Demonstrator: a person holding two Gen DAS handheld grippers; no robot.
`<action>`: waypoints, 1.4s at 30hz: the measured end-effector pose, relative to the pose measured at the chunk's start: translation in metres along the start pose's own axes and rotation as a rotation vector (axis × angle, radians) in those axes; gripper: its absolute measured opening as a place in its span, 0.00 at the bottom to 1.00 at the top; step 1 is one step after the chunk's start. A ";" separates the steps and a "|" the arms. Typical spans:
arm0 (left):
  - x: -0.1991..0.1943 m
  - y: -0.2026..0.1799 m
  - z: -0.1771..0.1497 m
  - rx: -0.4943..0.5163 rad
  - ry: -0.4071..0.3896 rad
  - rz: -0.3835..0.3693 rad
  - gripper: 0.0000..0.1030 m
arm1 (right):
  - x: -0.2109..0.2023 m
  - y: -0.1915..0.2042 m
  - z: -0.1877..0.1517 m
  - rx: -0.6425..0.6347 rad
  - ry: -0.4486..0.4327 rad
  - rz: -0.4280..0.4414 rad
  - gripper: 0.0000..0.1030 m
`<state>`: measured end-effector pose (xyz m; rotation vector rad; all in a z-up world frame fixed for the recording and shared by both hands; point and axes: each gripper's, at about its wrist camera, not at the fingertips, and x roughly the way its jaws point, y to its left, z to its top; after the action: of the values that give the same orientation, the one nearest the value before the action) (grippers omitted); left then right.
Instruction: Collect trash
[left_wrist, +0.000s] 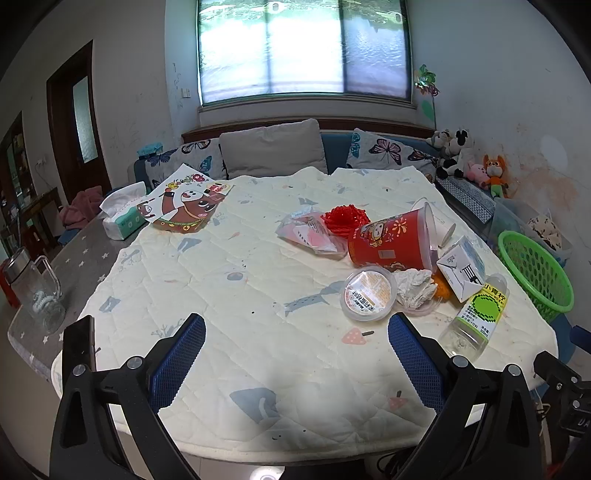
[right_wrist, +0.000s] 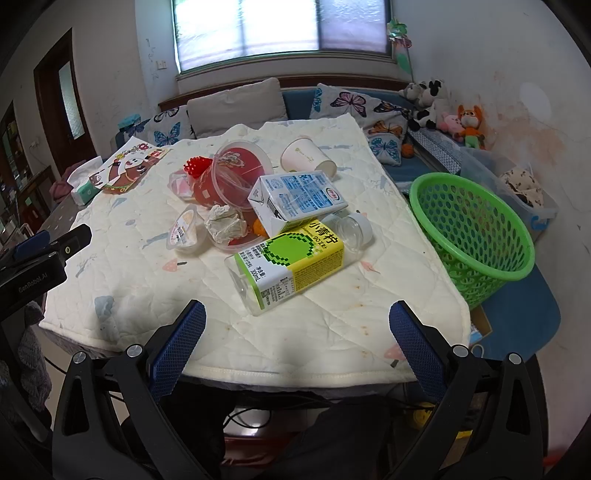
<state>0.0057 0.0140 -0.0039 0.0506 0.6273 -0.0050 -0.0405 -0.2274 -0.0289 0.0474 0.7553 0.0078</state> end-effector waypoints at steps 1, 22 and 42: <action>0.000 0.000 0.000 0.000 -0.001 0.001 0.93 | 0.000 0.000 0.000 0.000 0.000 0.000 0.96; 0.004 0.001 0.002 0.001 0.003 0.003 0.93 | 0.009 -0.001 0.004 -0.005 0.012 0.005 0.96; 0.025 -0.002 0.010 -0.001 0.027 0.014 0.93 | 0.029 -0.011 0.011 0.022 0.051 0.018 0.96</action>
<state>0.0319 0.0119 -0.0104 0.0542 0.6536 0.0091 -0.0119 -0.2384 -0.0414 0.0755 0.8057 0.0182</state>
